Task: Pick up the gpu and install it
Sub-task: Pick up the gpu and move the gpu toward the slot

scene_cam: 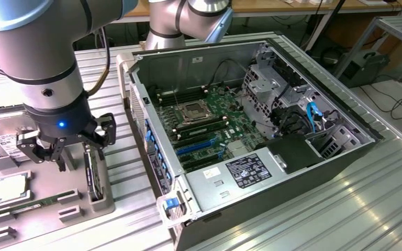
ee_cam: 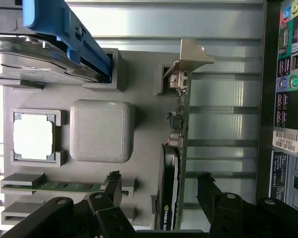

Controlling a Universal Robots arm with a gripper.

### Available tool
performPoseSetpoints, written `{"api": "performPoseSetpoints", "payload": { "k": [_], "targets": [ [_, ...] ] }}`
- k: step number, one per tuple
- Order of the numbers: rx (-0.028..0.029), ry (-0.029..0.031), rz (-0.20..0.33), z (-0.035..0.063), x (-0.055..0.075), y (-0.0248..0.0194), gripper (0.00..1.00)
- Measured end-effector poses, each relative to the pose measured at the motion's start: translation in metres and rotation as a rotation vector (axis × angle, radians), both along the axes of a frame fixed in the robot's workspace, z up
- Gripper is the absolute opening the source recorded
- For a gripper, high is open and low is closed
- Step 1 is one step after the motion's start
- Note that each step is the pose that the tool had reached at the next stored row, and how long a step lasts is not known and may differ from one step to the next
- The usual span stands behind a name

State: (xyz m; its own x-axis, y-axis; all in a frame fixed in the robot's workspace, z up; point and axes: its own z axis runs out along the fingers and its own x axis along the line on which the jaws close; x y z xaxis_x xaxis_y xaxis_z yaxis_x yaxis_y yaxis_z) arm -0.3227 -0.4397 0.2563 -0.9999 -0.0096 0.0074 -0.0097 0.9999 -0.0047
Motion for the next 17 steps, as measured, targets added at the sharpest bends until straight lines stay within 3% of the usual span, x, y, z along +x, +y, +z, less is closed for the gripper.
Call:
{"api": "performPoseSetpoints", "payload": {
  "k": [17],
  "targets": [
    [0.0000, 0.0000, 0.000, -0.0060, 0.0001, 0.0000, 0.72]
  ]
}}
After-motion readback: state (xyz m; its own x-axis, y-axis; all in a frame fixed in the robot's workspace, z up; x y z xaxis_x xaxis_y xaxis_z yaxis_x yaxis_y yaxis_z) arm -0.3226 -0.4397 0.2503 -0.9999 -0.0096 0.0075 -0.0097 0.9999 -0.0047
